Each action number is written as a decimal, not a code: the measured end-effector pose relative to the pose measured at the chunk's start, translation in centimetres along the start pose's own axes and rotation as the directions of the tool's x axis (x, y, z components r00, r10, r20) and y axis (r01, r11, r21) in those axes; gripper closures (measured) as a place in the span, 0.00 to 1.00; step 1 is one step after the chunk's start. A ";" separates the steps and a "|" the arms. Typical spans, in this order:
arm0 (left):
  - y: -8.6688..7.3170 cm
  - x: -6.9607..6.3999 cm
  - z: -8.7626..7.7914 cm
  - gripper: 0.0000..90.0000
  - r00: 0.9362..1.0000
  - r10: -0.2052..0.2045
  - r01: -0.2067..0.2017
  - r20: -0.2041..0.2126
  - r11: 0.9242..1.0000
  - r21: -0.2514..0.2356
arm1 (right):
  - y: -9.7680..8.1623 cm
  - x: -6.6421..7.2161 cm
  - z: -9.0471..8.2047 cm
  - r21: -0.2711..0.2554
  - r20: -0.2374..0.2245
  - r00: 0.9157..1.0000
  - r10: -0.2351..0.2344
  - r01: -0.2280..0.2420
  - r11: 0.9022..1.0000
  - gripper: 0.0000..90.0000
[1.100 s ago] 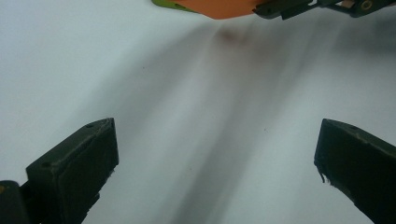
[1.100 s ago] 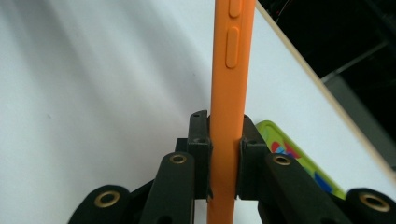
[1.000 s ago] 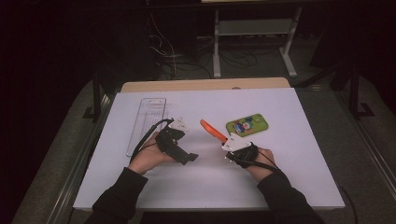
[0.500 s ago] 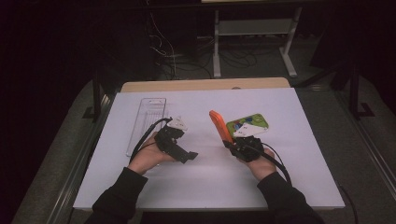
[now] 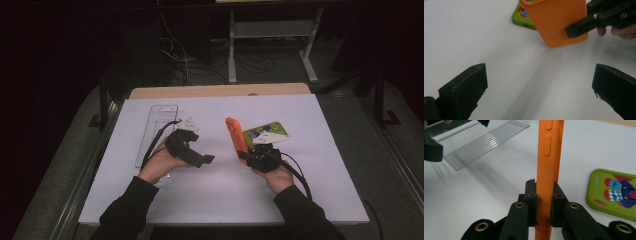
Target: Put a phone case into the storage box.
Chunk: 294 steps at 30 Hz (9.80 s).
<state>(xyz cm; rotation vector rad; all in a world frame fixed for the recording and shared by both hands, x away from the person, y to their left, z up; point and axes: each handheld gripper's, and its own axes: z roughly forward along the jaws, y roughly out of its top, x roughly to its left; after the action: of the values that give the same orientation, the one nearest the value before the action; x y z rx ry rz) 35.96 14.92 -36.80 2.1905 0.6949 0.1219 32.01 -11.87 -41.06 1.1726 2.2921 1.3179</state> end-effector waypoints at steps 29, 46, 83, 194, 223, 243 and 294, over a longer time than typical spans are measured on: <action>5.3 0.2 3.8 0.00 0.993 -0.062 0.078 0.104 0.985 -0.152 | 0.4 0.8 -0.3 -0.054 -0.048 0.999 0.011 -0.013 0.998 0.87; 5.2 -0.3 5.1 0.00 0.986 -0.088 0.113 0.144 0.977 -0.180 | 0.5 1.4 -0.1 -0.052 -0.061 0.998 0.002 -0.006 0.999 0.87; 6.1 0.5 3.6 0.17 0.990 -0.101 0.120 0.098 0.970 -0.213 | -0.2 -0.3 -1.0 -0.002 -0.048 0.998 -0.037 0.036 0.999 0.51; 4.8 18.0 -0.3 0.10 0.551 -0.391 0.406 -0.738 0.898 -0.173 | -5.6 -2.9 -5.1 0.064 -0.025 0.993 -0.116 0.118 0.991 0.00; 5.1 14.0 -5.9 0.00 0.756 -0.348 0.329 -0.555 0.934 -0.138 | -5.5 -2.8 -5.0 0.070 -0.012 0.993 -0.117 0.118 0.991 0.00; 4.4 4.7 -5.1 0.00 0.937 -0.171 0.152 -0.304 0.985 -0.083 | -5.7 -3.0 -4.9 0.072 -0.012 0.994 -0.111 0.111 0.991 0.00; -5.2 -2.5 2.5 0.00 0.994 0.095 -0.094 -0.055 0.995 0.024 | -1.6 -4.4 -3.4 0.132 0.004 1.000 -0.004 0.004 0.991 0.08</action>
<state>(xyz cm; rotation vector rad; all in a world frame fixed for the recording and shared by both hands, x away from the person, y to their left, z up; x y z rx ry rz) 32.31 14.59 -41.96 2.2487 0.6264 0.2262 32.11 -17.65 -41.23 1.2090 2.4093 1.1770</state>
